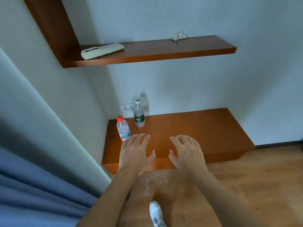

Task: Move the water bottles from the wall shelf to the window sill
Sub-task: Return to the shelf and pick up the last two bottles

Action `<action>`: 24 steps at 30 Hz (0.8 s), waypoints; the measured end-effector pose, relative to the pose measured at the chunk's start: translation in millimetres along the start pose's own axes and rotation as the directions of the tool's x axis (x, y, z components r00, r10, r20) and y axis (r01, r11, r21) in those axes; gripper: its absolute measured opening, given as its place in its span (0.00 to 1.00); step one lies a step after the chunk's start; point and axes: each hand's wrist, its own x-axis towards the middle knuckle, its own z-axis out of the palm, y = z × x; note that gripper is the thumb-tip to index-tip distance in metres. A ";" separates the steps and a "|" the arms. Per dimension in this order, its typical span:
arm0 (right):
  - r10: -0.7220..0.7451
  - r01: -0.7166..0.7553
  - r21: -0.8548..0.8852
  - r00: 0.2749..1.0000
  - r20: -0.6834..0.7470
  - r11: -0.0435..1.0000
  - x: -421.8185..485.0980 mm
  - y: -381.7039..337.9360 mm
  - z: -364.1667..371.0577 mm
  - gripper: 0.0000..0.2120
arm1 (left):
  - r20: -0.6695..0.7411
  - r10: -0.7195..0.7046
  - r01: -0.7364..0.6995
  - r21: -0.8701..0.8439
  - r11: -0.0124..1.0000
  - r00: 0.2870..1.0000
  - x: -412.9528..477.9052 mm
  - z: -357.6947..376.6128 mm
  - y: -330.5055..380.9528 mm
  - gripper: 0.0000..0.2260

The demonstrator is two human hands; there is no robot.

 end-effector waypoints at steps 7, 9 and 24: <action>-0.108 0.109 -0.010 0.991 0.080 0.994 93.2 12.1 28.5 0.25 | -0.075 -0.052 0.054 0.025 0.998 0.996 63.5 20.9 -23.5 0.28; -0.143 0.144 -0.006 0.986 0.086 0.989 122.5 10.8 36.3 0.25 | -0.091 -0.073 0.074 0.008 0.997 0.993 81.0 27.6 -30.6 0.27; -0.295 0.270 0.141 0.935 0.198 0.952 244.2 10.1 117.6 0.27 | 0.002 -0.491 0.486 -0.147 0.861 0.871 54.6 101.1 -97.7 0.25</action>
